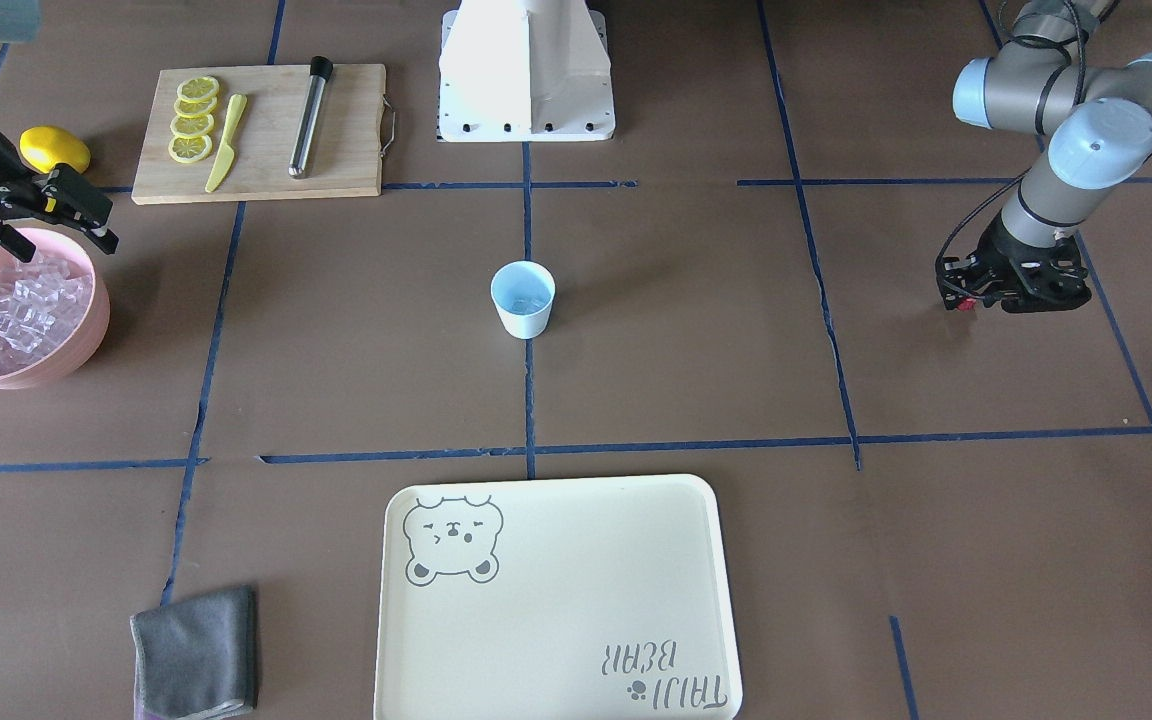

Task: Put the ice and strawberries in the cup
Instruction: 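Grasp the strawberry with the left gripper and lift it, then carry the strawberry with the left gripper over the blue cup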

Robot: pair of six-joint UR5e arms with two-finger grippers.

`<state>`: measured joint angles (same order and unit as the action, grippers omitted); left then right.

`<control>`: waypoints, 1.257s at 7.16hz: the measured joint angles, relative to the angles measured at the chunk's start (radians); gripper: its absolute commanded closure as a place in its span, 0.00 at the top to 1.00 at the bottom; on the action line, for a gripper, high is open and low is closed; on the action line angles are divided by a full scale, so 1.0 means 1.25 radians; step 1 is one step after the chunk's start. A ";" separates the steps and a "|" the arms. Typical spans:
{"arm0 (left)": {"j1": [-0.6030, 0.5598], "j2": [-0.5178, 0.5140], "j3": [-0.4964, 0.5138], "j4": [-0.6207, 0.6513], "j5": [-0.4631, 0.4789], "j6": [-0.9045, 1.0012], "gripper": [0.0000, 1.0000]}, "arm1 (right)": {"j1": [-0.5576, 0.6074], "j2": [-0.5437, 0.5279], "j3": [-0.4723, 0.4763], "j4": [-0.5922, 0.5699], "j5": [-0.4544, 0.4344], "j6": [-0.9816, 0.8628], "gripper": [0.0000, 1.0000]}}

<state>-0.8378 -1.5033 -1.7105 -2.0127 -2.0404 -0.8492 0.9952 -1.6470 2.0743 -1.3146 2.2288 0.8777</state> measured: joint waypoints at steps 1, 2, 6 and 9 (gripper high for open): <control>0.000 0.000 -0.009 0.000 -0.002 -0.003 0.00 | 0.000 0.000 0.000 0.000 0.000 0.001 0.99; -0.001 0.000 -0.037 0.002 -0.014 -0.011 0.00 | 0.001 0.001 0.001 0.000 0.000 0.001 0.99; 0.010 -0.157 -0.176 0.049 -0.097 -0.276 0.00 | 0.019 -0.004 0.011 -0.001 0.001 0.000 1.00; 0.152 -0.421 -0.163 0.197 -0.028 -0.458 0.00 | 0.037 -0.012 0.014 0.000 0.000 0.000 1.00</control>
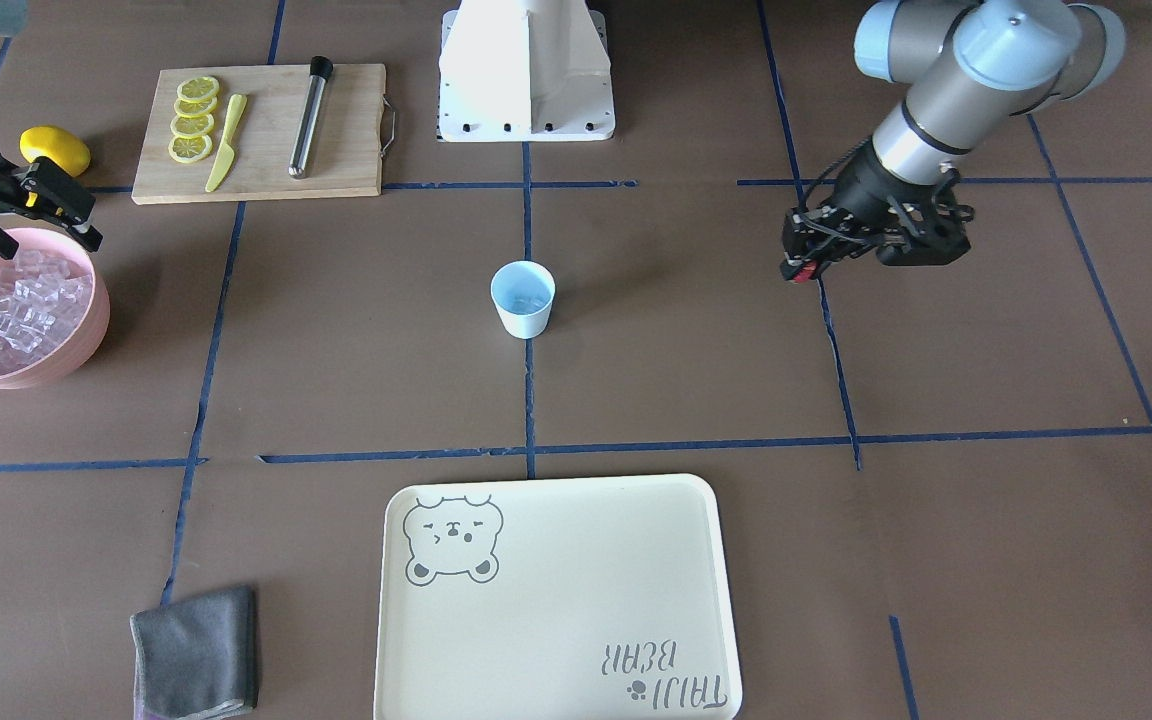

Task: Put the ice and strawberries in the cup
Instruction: 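Carry the strawberry with the left gripper over the blue cup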

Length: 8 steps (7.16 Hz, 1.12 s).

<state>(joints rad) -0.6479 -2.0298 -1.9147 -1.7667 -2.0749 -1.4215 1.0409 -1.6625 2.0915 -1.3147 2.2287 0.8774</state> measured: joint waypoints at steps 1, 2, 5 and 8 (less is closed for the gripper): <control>0.056 -0.074 0.040 0.010 0.054 -0.038 0.00 | 0.003 -0.002 0.002 0.000 -0.001 0.000 1.00; 0.093 -0.158 0.110 0.010 0.100 -0.071 0.00 | 0.005 -0.003 0.004 0.000 -0.001 0.000 1.00; 0.119 -0.246 0.202 -0.004 0.142 -0.097 0.06 | 0.007 -0.004 0.006 0.000 -0.001 0.000 1.00; 0.121 -0.248 0.233 -0.046 0.180 -0.096 0.81 | 0.007 -0.003 0.006 0.000 -0.002 0.000 1.00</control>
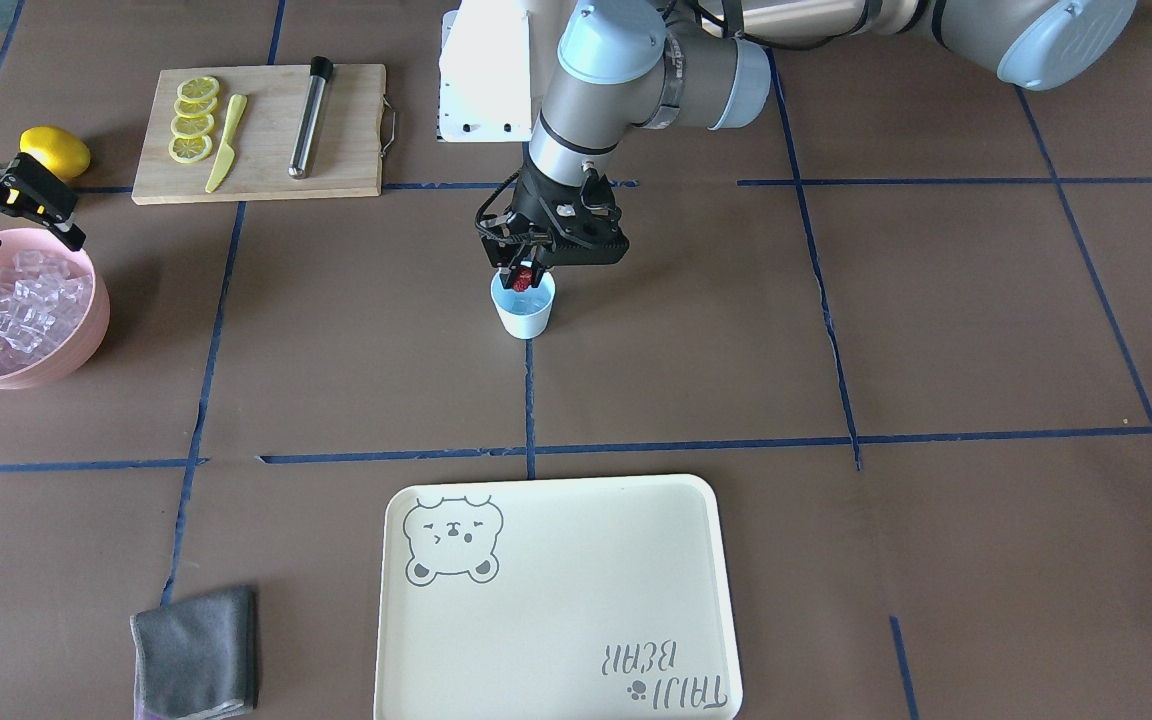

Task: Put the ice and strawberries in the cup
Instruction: 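Carry the strawberry with the left gripper over the blue cup, then open the left gripper to drop the strawberry into the cup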

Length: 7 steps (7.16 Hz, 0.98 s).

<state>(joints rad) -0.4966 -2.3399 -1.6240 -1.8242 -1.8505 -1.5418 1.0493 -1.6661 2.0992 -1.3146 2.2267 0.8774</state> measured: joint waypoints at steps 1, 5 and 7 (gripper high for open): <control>0.000 0.002 0.002 -0.004 0.002 0.000 0.91 | 0.000 0.000 -0.001 0.000 0.000 0.000 1.00; -0.020 0.066 -0.055 0.002 0.002 0.021 0.99 | 0.004 -0.005 -0.005 -0.001 0.000 -0.010 1.00; -0.084 0.235 -0.181 0.021 -0.026 0.200 0.99 | 0.057 -0.023 -0.019 -0.011 0.004 -0.119 1.00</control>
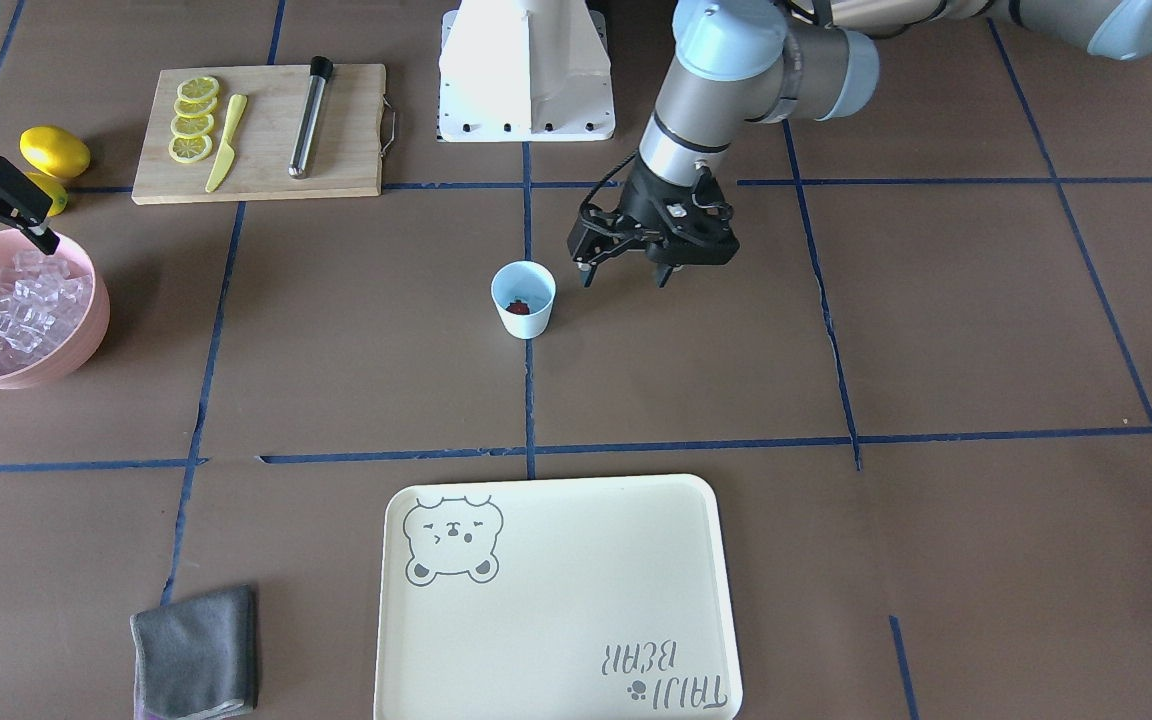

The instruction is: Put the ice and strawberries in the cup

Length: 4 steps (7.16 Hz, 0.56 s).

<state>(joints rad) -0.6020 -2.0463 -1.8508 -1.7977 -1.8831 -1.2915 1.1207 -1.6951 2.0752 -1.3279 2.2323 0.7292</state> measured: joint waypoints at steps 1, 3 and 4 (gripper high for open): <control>-0.054 0.082 -0.034 0.016 -0.039 0.118 0.99 | 0.053 -0.006 -0.017 -0.020 0.010 -0.089 1.00; -0.190 0.245 -0.057 0.026 -0.127 0.382 1.00 | 0.184 0.004 -0.073 -0.133 0.042 -0.361 1.00; -0.269 0.317 -0.057 0.028 -0.171 0.534 1.00 | 0.234 0.019 -0.097 -0.197 0.048 -0.478 1.00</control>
<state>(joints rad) -0.9388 -1.6496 -1.9218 -1.7626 -2.0970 -0.6235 1.4127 -1.6713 1.9537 -1.5739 2.2927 0.1320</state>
